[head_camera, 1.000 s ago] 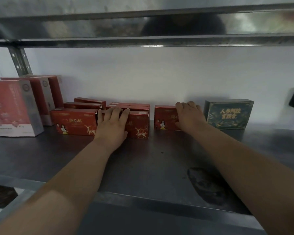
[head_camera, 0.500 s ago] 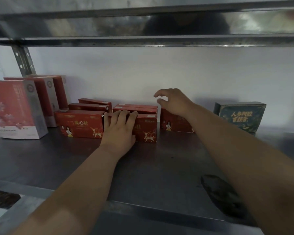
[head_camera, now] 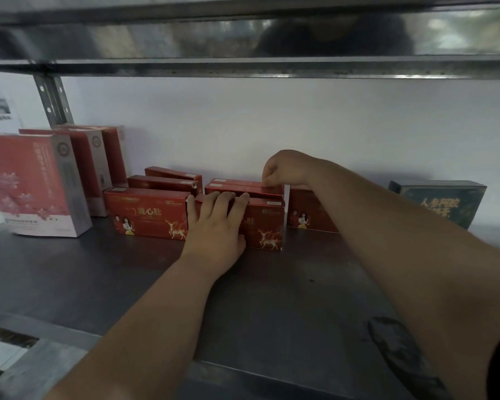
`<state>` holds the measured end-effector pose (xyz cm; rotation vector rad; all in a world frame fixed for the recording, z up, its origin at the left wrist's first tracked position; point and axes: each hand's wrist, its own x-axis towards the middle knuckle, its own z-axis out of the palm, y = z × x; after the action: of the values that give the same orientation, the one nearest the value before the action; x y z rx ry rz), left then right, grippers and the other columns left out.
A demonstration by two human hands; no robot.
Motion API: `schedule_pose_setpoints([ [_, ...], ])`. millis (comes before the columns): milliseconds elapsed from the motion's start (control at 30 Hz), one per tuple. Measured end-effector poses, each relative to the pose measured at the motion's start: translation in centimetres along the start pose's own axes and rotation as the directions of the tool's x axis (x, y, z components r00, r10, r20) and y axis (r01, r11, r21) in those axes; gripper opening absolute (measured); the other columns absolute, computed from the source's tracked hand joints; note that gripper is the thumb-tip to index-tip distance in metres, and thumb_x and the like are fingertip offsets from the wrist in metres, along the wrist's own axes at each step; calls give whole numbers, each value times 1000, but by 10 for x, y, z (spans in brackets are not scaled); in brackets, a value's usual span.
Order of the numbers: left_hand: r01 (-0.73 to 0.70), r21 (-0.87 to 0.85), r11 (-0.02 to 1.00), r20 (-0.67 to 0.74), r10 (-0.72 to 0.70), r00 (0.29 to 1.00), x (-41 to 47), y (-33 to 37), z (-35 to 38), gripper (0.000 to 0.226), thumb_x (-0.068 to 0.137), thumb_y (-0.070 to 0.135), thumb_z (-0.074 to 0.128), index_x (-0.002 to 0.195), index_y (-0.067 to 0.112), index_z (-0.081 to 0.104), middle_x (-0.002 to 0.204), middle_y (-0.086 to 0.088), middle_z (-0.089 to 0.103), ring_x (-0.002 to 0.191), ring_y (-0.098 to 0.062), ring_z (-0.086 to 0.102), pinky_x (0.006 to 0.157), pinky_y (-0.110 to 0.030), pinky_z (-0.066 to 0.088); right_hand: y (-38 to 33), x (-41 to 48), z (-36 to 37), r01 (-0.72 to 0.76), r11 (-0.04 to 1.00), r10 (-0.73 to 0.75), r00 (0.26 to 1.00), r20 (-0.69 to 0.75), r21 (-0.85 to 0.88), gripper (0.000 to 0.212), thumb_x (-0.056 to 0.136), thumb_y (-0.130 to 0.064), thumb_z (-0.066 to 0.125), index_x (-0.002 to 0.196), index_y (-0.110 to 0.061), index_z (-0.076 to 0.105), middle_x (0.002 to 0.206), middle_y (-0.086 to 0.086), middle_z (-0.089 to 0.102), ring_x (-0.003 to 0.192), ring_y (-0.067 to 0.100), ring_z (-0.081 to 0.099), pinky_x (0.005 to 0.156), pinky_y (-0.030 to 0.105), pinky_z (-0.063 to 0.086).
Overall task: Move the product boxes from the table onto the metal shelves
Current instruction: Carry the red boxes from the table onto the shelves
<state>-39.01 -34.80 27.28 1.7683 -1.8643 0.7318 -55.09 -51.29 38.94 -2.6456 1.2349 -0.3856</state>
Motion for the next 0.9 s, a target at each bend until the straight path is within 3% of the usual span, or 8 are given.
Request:
schedule_pose_setpoints([
  [133,8,-10,1000,-7,-8,1000,-1,0,0,79,79,34,70,150,22,38,144,-9,42,138,-32,31,114,-71,14,-4,7,-1,-16,998,19,998,54,-54,18,88,-30,71,100,-17,75,100,-1,73,97,16,66,79,31,51],
  [300,13,-20,1000,-7,-13,1000,-1,0,-3,79,79,36,71,149,23,37,144,-8,42,138,-32,31,114,-70,16,-12,11,-6,7,992,4,996,84,-123,18,90,-30,71,102,-17,73,98,-6,67,92,12,60,68,25,42],
  [500,18,-47,999,18,-17,1000,-1,0,-5,76,83,35,67,151,23,35,146,-8,39,141,-33,28,115,-70,15,-16,15,-2,42,998,-38,996,81,-50,15,87,-17,69,101,-20,75,90,-7,70,77,10,62,68,26,47],
  [900,23,-74,997,29,-21,999,0,-1,-5,76,84,36,64,152,24,32,148,-8,37,143,-33,26,115,-70,15,-11,27,4,35,995,-33,999,32,-88,16,85,-15,72,100,-18,76,95,-8,69,81,5,62,68,25,46],
])
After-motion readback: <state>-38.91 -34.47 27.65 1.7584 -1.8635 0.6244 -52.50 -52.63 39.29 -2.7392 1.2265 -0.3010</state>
